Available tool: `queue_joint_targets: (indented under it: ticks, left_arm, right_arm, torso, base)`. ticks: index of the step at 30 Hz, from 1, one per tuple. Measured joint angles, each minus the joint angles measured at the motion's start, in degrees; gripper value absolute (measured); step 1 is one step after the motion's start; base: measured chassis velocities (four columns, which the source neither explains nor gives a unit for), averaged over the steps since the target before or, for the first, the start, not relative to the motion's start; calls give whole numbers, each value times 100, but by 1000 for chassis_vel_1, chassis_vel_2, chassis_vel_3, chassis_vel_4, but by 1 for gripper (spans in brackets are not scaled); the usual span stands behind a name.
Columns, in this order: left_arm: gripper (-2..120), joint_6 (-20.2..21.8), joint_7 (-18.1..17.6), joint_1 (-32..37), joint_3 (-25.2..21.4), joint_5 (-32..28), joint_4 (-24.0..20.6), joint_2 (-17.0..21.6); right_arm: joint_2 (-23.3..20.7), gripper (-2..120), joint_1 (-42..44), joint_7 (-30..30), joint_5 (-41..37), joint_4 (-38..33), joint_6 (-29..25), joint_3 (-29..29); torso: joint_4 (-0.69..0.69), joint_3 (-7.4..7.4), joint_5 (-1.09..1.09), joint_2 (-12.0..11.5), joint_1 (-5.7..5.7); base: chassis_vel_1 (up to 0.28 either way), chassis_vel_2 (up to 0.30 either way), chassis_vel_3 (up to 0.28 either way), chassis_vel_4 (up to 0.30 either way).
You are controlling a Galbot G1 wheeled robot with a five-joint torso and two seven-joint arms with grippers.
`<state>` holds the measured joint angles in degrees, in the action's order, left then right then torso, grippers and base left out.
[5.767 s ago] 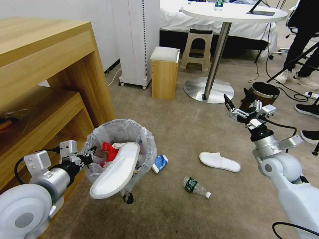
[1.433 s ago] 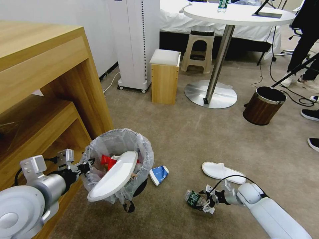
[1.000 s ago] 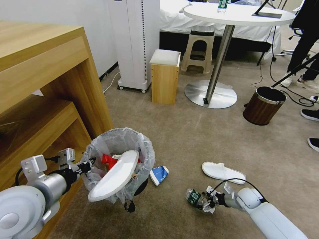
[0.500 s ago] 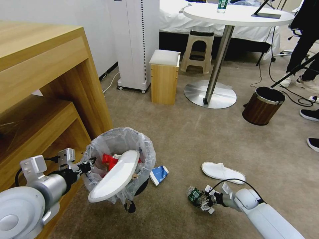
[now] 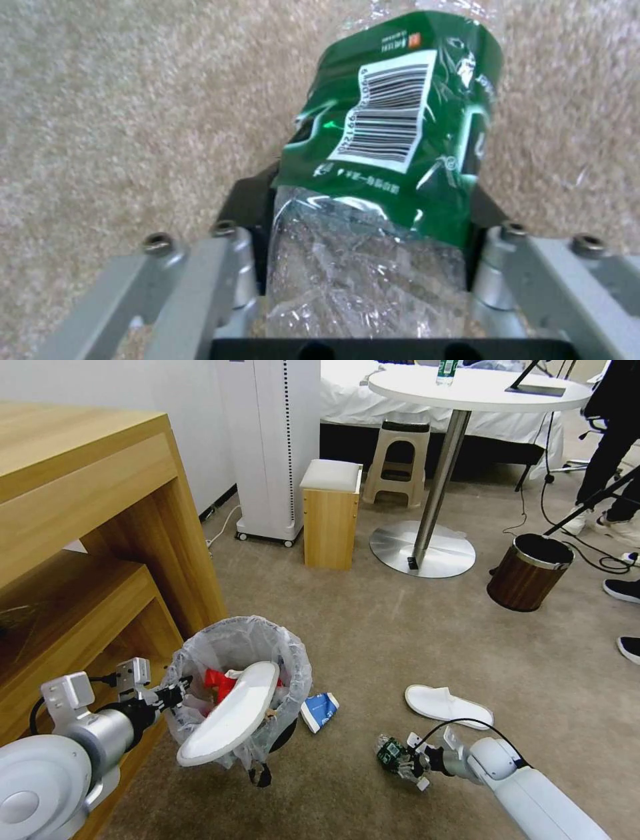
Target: Pick up the trash bin and place the garbage on the floor into it.
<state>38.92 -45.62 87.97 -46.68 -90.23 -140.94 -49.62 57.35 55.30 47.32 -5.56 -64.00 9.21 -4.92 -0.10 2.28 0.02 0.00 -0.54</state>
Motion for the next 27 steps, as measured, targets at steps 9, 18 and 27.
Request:
queue_joint_targets:
  ticks: [9, 18, 27]
  left_arm:
    - [0, -6, 1, 12, 24, 25, -17, -18]
    - [0, -10, 14, -4, 127, 88, 18, 44]
    - [0, -12, 64, 24, 242, 204, 68, 106]
  right_arm:
    - [-74, 25, 41, 0, -54, -123, -49, -59]
    - [-352, 16, 116, -272, -835, -1100, -178, -319]
    - [-712, 15, -80, -327, -2031, -1949, -627, -733]
  torso:
    - [0, 0, -1, 0, 0]
    - [0, 0, -2, 0, 0]
    - [-2, 0, -2, 0, 0]
  base:
    - [0, 0, 0, 0]
    - [0, 0, 0, 0]
    - [0, 0, 0, 0]
